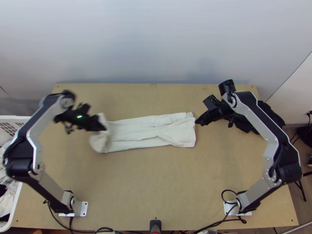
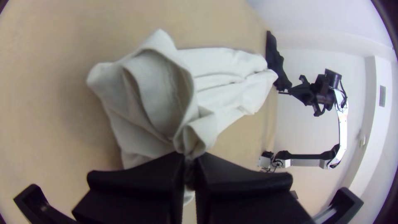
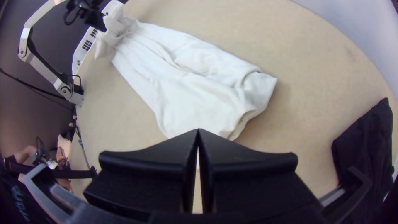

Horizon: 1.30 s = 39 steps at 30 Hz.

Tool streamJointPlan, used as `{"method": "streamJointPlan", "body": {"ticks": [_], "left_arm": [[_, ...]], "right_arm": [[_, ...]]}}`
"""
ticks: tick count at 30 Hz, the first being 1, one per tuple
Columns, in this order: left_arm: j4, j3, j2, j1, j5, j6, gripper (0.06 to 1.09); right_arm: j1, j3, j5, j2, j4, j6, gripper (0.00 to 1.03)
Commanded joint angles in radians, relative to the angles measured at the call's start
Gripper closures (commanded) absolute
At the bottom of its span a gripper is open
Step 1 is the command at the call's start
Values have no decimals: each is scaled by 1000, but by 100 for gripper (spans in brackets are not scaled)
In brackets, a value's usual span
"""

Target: Fold the t-shirt

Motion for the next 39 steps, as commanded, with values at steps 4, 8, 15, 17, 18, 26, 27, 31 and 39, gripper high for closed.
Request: {"method": "streamJointPlan", "body": {"ticks": [4,8,15,17,18,26,27,31,39], "left_arm": [[43,378,236,-375,100,-225,105],[70,565,404,-465,139,-300,105],[130,867,615,-606,168,-423,105],[239,870,643,-628,168,-498,105],[274,872,658,-635,169,-519,105],[524,872,713,-669,169,-697,84],[529,872,710,-671,169,-700,65],[529,843,620,-680,150,-653,10],[422,835,554,-635,140,-532,10]], "right_arm": [[2,-138,25,-180,-14,44,100],[-7,-227,46,-255,-12,81,100],[-44,-359,71,-367,-6,99,100],[-47,-385,85,-382,-6,98,100],[-47,-396,92,-385,-6,98,100],[-39,-393,100,-378,11,98,100],[-37,-388,100,-374,11,96,100],[-39,-367,100,-371,11,93,100],[-48,-378,101,-382,11,76,100]]}}
